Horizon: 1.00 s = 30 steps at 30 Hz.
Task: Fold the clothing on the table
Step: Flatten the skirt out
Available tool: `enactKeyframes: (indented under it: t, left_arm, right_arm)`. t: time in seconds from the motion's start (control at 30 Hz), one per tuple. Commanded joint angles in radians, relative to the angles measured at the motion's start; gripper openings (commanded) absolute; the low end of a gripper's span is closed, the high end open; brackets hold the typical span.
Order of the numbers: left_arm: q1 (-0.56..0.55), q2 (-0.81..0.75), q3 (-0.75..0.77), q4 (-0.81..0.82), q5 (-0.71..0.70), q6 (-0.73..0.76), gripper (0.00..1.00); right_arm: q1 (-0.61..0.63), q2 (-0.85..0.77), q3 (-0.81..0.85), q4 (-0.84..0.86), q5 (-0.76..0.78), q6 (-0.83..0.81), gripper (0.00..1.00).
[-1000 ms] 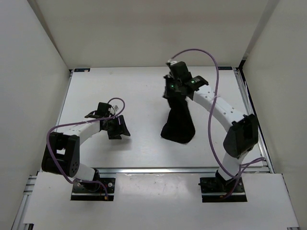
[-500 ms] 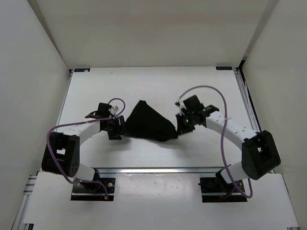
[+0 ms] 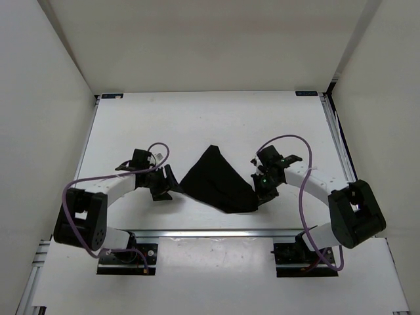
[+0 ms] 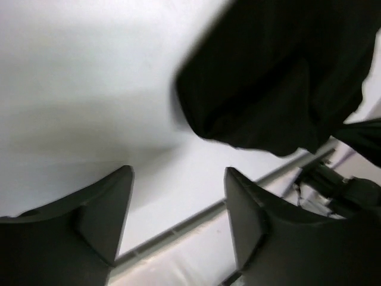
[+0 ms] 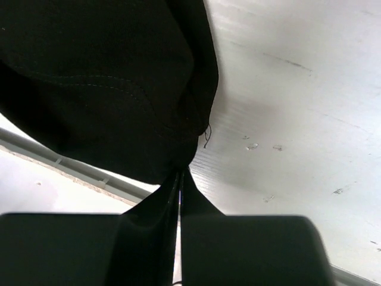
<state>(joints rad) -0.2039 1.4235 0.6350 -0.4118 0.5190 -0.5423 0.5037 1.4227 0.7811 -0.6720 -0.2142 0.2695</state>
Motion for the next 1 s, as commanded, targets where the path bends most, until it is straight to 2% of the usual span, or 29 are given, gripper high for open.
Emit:
enactKeyframes:
  t: [0.0,0.07,0.23,0.37,0.6,0.77,0.97]
  left_arm:
    - [-0.028,-0.130,-0.040,0.085,0.070,-0.164,0.71]
    - [-0.026,-0.115,-0.028,0.061,0.038,-0.218,0.65]
    - [0.053,-0.090,-0.041,0.111,0.027,-0.453,0.67]
    - [0.071,-0.057,-0.055,0.088,-0.007,-0.548,0.70]
    - [-0.020,-0.008,-0.057,0.091,-0.091,-0.633,0.70]
    - [-0.051,0.050,-0.052,0.122,-0.119,-0.656,0.58]
    - [-0.054,0.120,-0.026,0.166,-0.123,-0.677,0.56]
  right_arm:
    - [0.010,-0.016,0.058,0.020,0.024,0.004,0.00]
    - [0.018,-0.007,0.072,0.012,0.015,0.010,0.00]
    - [0.050,0.016,0.093,-0.011,0.021,-0.006,0.00]
    - [0.078,0.038,0.096,-0.023,0.052,-0.024,0.00]
    - [0.102,0.021,0.098,-0.012,0.084,-0.004,0.00]
    - [0.091,-0.010,0.078,0.000,0.102,0.001,0.00]
    - [0.082,-0.050,0.067,0.011,0.093,0.028,0.00]
